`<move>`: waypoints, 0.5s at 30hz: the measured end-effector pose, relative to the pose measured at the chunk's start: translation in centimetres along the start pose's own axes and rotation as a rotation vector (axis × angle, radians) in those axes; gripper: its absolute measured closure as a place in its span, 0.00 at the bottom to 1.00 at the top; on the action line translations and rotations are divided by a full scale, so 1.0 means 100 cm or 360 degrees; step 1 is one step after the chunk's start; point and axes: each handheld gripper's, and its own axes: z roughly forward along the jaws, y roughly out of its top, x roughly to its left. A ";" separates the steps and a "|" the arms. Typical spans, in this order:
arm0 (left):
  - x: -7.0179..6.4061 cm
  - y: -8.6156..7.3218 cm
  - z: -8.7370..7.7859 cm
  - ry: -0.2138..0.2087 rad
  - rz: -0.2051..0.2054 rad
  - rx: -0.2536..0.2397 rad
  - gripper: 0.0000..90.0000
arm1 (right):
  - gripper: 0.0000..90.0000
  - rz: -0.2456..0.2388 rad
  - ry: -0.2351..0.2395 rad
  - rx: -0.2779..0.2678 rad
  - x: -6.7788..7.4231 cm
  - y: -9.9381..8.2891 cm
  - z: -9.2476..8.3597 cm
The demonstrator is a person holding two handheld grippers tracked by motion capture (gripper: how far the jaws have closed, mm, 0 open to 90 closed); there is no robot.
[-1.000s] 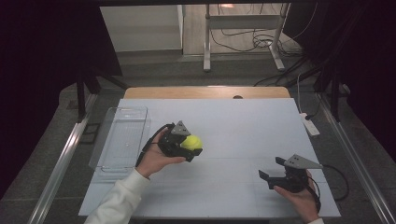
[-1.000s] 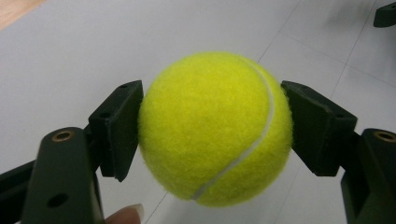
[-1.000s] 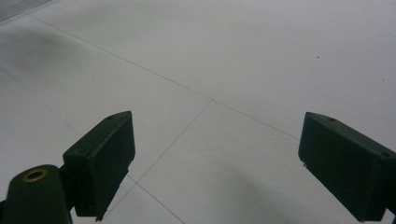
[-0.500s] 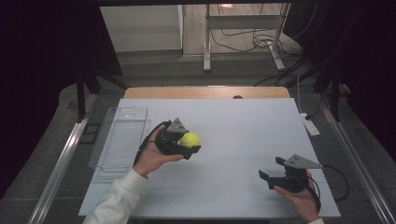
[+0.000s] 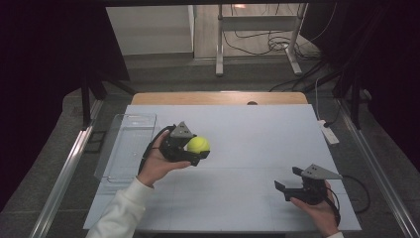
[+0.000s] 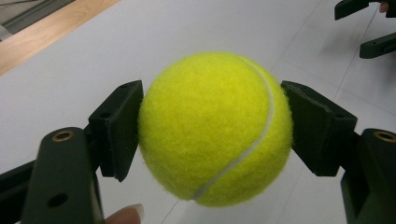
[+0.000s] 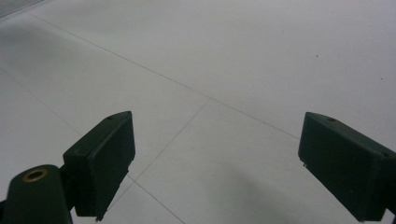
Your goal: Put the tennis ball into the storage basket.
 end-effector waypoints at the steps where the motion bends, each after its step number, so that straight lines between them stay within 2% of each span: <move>1: 0.000 0.000 0.000 0.0000 0.0000 0.0000 0.29 | 0.12 -0.0002 -0.0001 -0.0001 0.000 0.000 0.000; 15: 0.003 0.001 -0.009 0.0027 -0.0008 -0.0038 0.29 | 0.12 -0.0007 -0.0005 0.0001 0.000 0.000 -0.001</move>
